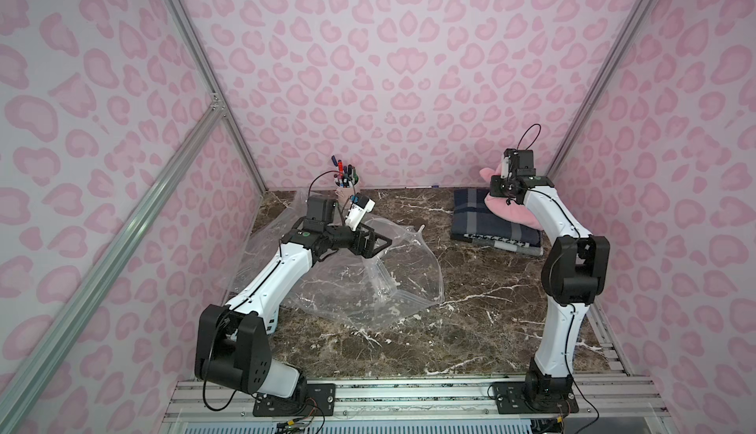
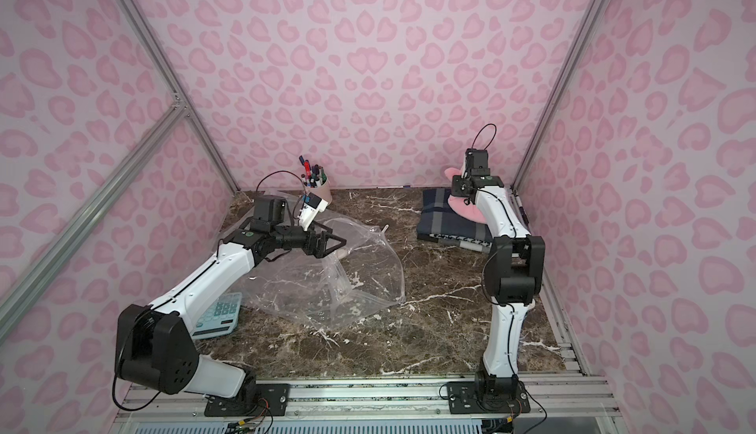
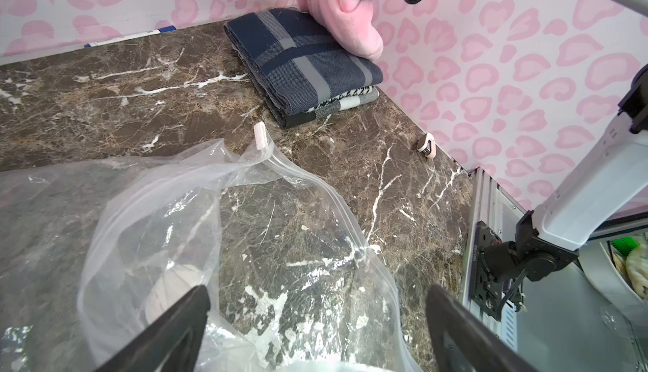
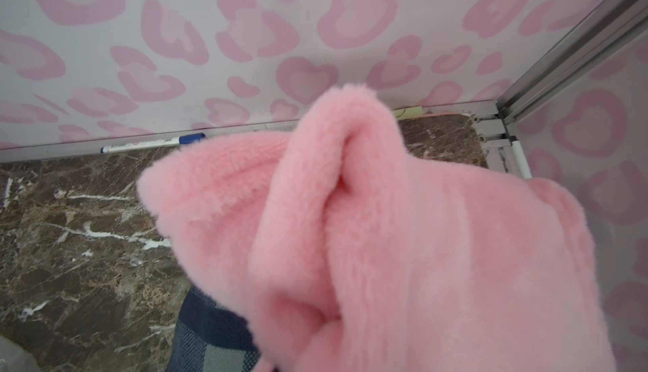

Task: Take the blanket out of the vacuum bag
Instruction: Place the blanket at the corner of the board.

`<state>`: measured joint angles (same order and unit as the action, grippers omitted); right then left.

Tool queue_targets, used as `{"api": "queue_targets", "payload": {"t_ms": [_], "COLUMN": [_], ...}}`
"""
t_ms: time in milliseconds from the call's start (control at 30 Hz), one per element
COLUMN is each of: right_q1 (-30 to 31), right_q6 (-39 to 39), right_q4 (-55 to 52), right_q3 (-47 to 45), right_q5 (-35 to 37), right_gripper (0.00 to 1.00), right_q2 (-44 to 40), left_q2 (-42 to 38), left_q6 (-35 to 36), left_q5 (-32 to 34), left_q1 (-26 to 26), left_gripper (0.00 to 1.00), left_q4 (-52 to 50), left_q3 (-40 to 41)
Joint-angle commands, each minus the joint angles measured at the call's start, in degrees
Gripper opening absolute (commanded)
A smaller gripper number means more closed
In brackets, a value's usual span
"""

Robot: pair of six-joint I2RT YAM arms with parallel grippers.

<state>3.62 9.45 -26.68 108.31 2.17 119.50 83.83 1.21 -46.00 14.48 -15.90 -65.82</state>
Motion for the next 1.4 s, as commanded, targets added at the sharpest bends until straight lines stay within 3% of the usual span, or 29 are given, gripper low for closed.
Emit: {"api": "queue_targets", "payload": {"t_ms": [0, 800, 1367], "right_q1": [0.18, 1.45, 4.73], "right_q6": [1.89, 2.84, 3.20], "right_q4": [1.76, 2.36, -1.01], "right_q3": [-0.89, -0.55, 5.17], "right_q5": [-1.19, -3.46, -3.79], "right_gripper": [0.00, 0.00, 0.00], "right_q2": [0.41, 4.49, 7.89], "left_q2": [-1.20, -2.93, -2.45], "left_q6": [-0.68, -1.74, -1.53], "left_q5": [-0.29, -1.64, -1.90], "left_q1": [-0.08, -0.07, -0.07], "left_gripper": [0.97, 0.97, 0.97], "left_q4": [0.83, 2.10, 2.18], "left_q3": [0.26, 1.57, 1.75]}}
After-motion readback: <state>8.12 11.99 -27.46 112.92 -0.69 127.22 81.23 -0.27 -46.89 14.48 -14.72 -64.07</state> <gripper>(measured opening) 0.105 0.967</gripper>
